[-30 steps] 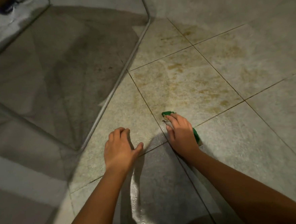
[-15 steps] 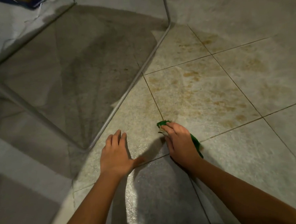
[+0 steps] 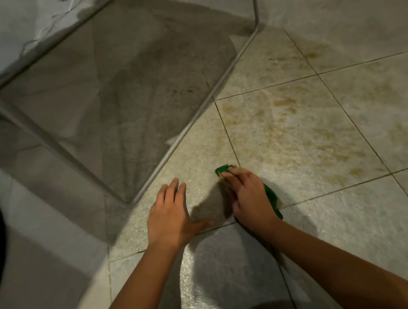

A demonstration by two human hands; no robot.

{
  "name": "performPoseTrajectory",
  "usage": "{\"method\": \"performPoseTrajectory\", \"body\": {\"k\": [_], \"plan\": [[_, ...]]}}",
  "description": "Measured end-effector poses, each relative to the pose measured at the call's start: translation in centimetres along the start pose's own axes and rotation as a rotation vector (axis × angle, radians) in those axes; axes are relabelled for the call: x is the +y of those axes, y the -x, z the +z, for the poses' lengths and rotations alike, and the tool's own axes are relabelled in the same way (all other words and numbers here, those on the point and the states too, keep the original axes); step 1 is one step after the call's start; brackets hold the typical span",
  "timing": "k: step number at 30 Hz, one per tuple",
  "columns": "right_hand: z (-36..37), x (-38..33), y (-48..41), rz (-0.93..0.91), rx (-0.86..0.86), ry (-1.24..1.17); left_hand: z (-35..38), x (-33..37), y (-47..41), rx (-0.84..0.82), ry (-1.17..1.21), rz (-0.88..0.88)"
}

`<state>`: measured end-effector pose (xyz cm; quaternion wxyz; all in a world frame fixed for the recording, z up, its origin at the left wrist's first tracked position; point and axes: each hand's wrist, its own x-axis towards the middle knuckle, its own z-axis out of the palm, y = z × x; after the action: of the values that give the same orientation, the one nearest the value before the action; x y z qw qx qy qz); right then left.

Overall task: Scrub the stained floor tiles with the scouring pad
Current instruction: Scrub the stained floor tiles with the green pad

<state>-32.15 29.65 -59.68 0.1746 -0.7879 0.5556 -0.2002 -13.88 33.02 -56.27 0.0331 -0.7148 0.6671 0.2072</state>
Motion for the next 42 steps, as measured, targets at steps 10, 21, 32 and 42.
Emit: {"method": "performPoseTrajectory", "body": {"k": [10, 21, 32, 42], "plan": [[0.0, 0.9, -3.8, 0.087, 0.147, 0.001, -0.2, -0.1, 0.0, -0.001, -0.007, 0.013], [2.1, -2.3, -6.8, -0.121, -0.015, 0.046, -0.2, 0.1, 0.0, 0.003, 0.010, 0.013], [-0.8, 1.2, -6.4, -0.056, -0.198, 0.079, -0.9, 0.9, -0.7, 0.077, 0.047, -0.051], [1.2, -0.8, -7.5, -0.331, -0.147, 0.076, -0.8, 1.5, -1.1, -0.014, 0.012, -0.194]]}}
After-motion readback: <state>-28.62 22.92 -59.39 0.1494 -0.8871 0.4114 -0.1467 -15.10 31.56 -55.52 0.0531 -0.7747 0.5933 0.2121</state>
